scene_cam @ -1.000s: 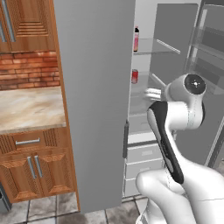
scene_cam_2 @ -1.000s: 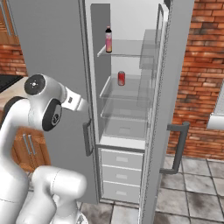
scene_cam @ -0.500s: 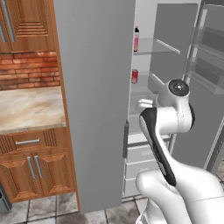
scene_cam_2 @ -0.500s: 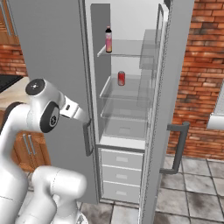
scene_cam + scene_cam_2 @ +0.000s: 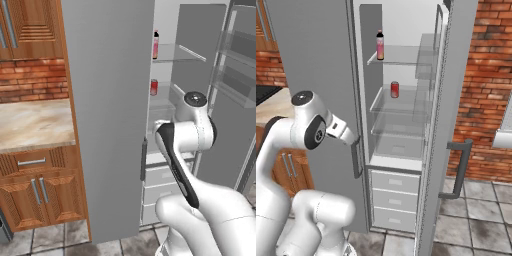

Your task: Open the fridge, grab two sodas, and place both sodas inside the bowl with ice on the dining counter.

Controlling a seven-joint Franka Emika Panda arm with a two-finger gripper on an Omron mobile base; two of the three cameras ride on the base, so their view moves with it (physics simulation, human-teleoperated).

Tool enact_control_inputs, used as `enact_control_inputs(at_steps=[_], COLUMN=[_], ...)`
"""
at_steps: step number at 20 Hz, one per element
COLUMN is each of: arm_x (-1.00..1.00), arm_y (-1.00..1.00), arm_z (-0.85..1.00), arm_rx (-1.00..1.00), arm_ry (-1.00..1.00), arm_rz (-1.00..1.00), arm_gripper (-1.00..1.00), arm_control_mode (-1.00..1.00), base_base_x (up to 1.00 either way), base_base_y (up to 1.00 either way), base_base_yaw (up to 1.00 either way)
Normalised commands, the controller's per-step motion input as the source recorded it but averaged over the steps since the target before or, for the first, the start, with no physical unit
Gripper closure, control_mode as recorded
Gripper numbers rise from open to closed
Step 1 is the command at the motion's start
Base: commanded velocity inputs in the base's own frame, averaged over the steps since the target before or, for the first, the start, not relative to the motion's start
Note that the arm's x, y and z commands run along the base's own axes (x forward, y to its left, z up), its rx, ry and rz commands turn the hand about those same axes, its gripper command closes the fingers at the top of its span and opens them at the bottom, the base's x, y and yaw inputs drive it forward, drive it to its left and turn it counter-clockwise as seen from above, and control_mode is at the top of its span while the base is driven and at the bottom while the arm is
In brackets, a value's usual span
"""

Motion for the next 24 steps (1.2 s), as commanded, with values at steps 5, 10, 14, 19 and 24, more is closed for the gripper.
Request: enact_control_inputs(at_steps=[5, 10, 14, 19, 24], arm_x=[-0.06, -0.39, -0.31, -0.16, 0.00], arm_y=[0.02, -0.03, -0.06, -0.16, -0.14], arm_z=[-0.21, 0.00, 0.11, 0.40, 0.19], arm_rx=[0.00, -0.12, -0.18, -0.11, -0.03], arm_ry=[0.00, -0.28, -0.35, -0.26, -0.07], arm_rz=[0.00, 0.00, 0.00, 0.00, 0.00], arm_gripper=[-1.00, -1.00, -1.00, -1.00, -1.00], arm_control_mode=[-1.00, -1.00, -1.00, -1.00, -1.00], base_base_x=[0.00, 0.00, 0.00, 0.00, 0.00], base_base_y=[0.00, 0.00, 0.00, 0.00, 0.00], base_base_yaw=[0.00, 0.00, 0.00, 0.00, 0.00])
